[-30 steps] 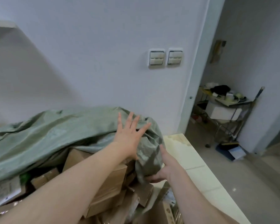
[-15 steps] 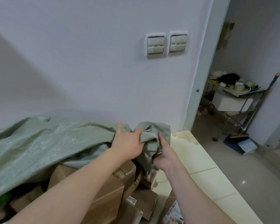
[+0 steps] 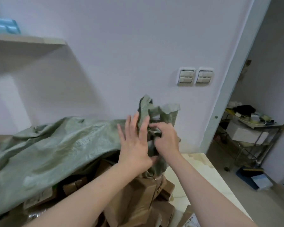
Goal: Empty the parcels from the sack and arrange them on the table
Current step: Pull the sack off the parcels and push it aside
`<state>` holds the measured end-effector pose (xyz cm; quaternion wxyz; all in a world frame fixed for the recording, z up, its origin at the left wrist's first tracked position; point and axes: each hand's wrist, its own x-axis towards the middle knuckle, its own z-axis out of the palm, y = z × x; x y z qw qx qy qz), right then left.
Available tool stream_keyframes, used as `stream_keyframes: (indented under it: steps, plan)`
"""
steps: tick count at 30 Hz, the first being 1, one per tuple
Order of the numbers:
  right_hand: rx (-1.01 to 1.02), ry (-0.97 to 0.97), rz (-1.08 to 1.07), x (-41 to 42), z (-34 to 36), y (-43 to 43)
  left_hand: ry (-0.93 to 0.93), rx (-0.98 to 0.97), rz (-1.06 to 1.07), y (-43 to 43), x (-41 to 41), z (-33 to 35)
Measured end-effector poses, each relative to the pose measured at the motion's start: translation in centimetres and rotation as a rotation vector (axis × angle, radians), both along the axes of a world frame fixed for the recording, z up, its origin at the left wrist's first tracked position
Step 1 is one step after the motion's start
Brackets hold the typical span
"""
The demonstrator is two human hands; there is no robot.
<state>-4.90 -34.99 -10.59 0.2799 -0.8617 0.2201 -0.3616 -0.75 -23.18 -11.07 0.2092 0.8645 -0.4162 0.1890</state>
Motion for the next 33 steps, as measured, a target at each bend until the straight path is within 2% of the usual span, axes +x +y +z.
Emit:
stream_keyframes:
  steps: [1,3,4,6,7,8,10,11,13,14,16,17,18,22,24,26,27,29,30,31,33]
  plan:
    - [-0.028,0.042,0.102,0.4,-0.1,1.1,-0.087,0.096,-0.026,0.9,0.4,0.2]
    - [-0.005,0.111,0.334,0.8,0.1,3.1,-0.072,0.204,0.024,2.3,1.6,0.5]
    - [0.054,0.122,0.425,0.8,0.1,3.6,-0.005,0.185,0.082,2.9,2.5,0.3]
    - [0.316,0.046,0.523,0.5,0.6,4.3,0.070,0.142,0.173,4.6,4.1,-0.3]
    - [0.386,-0.040,0.459,0.4,0.6,4.2,0.128,0.112,0.204,5.4,4.8,-0.7]
    - [0.352,-0.102,0.287,0.3,0.6,3.8,0.234,0.051,0.227,6.1,5.3,-1.1]
    - [0.337,-0.073,-0.135,0.0,0.5,2.5,0.485,-0.111,0.207,7.2,6.0,-1.2]
    - [0.473,0.008,-0.266,-0.2,0.5,2.0,0.579,-0.183,0.181,7.4,6.2,-1.2]
    - [0.936,0.159,-0.274,-0.4,0.2,1.5,0.755,-0.317,0.098,7.8,6.1,-1.5]
    - [1.117,0.146,-0.218,-0.3,-0.2,1.4,0.848,-0.386,0.047,8.0,5.8,-1.5]
    - [1.243,0.020,-0.106,0.4,-0.6,1.3,0.938,-0.416,-0.006,8.2,5.5,-2.0]
    - [1.197,-0.031,-0.067,1.2,-0.7,1.6,0.940,-0.380,-0.006,8.2,5.4,-2.0]
    - [1.065,-0.065,-0.035,1.9,-0.5,2.0,0.931,-0.334,0.012,8.1,5.6,-2.1]
    - [-0.038,0.149,0.022,4.4,1.3,5.0,0.837,-0.191,0.046,7.0,6.5,-2.7]
    - [-0.357,0.227,0.166,4.9,1.7,7.1,0.887,-0.248,0.135,6.5,6.6,-3.2]
    - [-0.520,0.371,0.180,4.9,1.7,8.5,0.949,-0.460,0.223,6.6,6.5,-3.3]
    - [-0.562,0.450,0.118,4.9,1.7,8.6,0.885,-0.551,0.264,6.8,6.4,-3.0]
    - [-0.584,0.590,-0.016,5.0,1.8,8.5,0.603,-0.629,0.274,7.7,5.8,-2.1]
    - [-0.601,0.634,-0.052,5.3,1.6,8.5,0.480,-0.725,0.212,8.2,5.4,-1.4]
    - [-0.636,0.637,-0.040,5.6,1.2,8.7,0.392,-0.752,0.107,8.6,5.3,-0.7]
    - [-0.718,0.623,0.122,6.4,0.7,9.7,0.281,-0.517,-0.104,8.9,5.2,0.5]
